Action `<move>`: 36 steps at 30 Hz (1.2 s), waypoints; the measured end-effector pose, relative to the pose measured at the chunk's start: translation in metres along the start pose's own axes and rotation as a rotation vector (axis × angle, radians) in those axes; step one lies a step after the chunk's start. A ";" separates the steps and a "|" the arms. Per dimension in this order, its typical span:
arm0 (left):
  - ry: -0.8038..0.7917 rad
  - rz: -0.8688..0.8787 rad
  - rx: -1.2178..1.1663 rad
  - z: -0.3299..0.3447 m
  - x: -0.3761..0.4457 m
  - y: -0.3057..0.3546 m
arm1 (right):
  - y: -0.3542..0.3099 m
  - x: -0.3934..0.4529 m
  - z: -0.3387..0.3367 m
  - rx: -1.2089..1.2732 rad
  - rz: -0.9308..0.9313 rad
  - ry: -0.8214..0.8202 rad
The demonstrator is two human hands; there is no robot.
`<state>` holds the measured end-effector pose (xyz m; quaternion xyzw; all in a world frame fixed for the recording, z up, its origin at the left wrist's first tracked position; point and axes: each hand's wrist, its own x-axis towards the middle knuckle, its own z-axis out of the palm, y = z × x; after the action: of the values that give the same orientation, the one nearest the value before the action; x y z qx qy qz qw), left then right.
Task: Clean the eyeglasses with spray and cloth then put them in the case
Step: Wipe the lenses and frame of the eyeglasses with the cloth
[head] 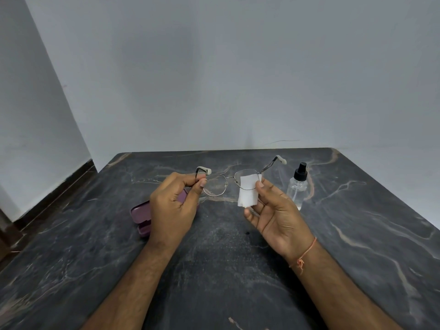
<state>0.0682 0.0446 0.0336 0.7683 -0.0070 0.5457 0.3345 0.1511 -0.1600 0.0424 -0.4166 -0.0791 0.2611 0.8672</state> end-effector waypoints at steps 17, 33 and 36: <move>-0.025 -0.033 -0.082 0.003 -0.002 0.003 | 0.001 0.000 -0.003 0.027 0.016 -0.237; -0.046 -0.019 -0.057 0.001 -0.001 0.003 | 0.002 0.003 0.000 0.084 -0.100 -0.010; -0.040 -0.033 -0.043 0.001 -0.001 0.003 | 0.001 0.002 0.001 0.081 -0.088 -0.032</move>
<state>0.0677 0.0412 0.0335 0.7718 -0.0126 0.5244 0.3595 0.1519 -0.1576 0.0424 -0.3728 -0.1007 0.2322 0.8927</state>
